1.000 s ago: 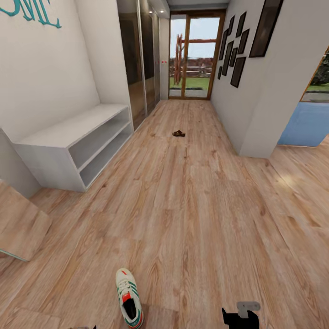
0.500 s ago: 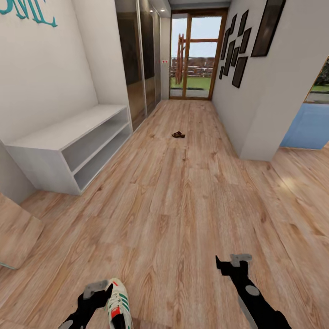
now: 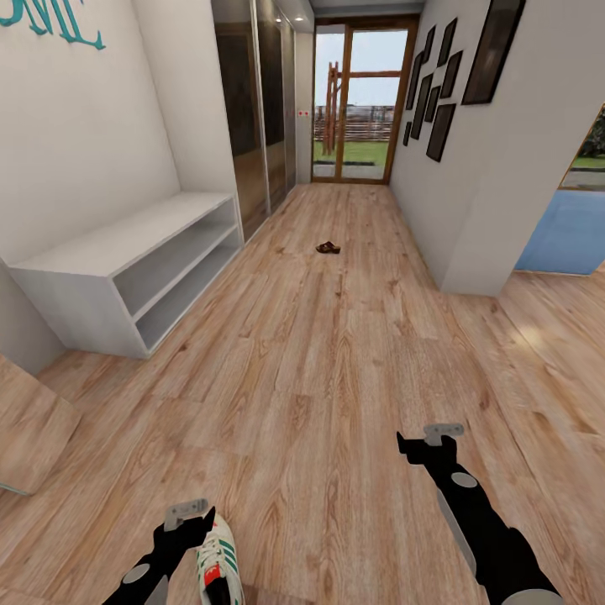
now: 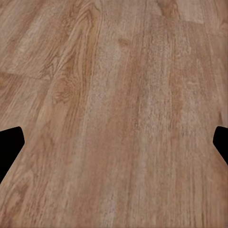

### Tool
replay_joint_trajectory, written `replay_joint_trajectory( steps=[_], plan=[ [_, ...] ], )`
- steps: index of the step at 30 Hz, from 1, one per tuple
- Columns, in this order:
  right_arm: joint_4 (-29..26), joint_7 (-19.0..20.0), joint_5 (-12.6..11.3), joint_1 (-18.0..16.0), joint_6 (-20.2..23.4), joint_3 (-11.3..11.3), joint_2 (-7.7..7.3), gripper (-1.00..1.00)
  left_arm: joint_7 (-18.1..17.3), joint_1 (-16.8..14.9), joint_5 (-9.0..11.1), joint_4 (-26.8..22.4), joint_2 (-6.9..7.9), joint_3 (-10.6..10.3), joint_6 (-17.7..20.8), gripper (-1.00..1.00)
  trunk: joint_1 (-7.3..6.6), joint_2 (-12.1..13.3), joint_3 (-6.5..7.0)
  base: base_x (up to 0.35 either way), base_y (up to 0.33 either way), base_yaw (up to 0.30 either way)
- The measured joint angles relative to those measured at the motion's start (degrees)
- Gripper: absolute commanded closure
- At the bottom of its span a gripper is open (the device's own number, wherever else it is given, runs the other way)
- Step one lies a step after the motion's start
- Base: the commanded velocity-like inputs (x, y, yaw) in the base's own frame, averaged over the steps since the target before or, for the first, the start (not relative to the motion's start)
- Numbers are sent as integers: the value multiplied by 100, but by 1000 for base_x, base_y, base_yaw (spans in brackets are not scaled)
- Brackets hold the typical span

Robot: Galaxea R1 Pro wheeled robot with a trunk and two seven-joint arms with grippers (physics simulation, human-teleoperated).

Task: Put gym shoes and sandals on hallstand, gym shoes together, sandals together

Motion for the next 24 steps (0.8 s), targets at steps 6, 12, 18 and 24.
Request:
replay_joint_trajectory(
  steps=[6,12,18,24],
  plan=[
    [-8,0,5,1,15,0,-6,-100,15,0,-7,27,-7,-5,2,-100,0,0,0,0,0,0],
    [-50,-4,-10,-1,25,0,-1,-100,-7,0,-7,5,10,-7,2,-100,0,0,0,0,0,0],
    [-80,-8,-9,0,26,0,-1,-100,1,-5,-6,3,8,-20,8,-100,0,0,0,0,0,0],
    [-90,-9,-13,-1,32,-12,-1,-100,-6,-8,-1,2,4,-29,19,-100,131,-239,-107,0,0,0]
  ],
)
